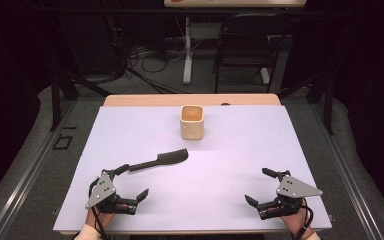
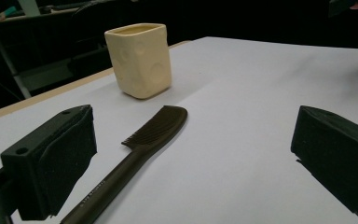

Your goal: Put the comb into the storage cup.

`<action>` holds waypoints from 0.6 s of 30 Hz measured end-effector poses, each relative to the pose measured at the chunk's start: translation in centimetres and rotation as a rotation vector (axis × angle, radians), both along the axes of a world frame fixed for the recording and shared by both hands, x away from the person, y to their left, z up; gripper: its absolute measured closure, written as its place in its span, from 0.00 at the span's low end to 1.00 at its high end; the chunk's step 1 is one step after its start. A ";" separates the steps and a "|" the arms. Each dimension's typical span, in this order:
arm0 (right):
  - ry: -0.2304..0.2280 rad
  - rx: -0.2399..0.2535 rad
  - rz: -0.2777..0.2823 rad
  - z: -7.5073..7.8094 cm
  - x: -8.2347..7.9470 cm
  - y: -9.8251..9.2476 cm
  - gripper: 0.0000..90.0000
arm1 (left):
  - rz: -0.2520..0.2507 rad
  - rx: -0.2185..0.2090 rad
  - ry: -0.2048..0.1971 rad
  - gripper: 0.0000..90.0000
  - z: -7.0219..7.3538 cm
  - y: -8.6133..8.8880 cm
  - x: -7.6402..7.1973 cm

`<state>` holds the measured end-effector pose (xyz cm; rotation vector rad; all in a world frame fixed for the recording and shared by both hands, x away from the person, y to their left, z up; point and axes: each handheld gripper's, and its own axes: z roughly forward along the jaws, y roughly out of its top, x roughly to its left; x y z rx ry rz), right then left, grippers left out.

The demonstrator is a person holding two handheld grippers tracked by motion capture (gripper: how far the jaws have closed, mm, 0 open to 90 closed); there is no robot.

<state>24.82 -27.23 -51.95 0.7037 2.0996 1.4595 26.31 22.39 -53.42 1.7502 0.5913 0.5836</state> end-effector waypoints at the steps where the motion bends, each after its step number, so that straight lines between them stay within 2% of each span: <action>1: 0.001 -0.001 0.001 0.0 0.0 0.0 0.00 | 0.002 -0.002 0.000 0.00 0.0 0.0 0.1; 18: 0.010 -0.004 0.002 -0.1 0.1 0.1 0.00 | 0.037 0.000 0.003 0.00 0.8 0.0 1.1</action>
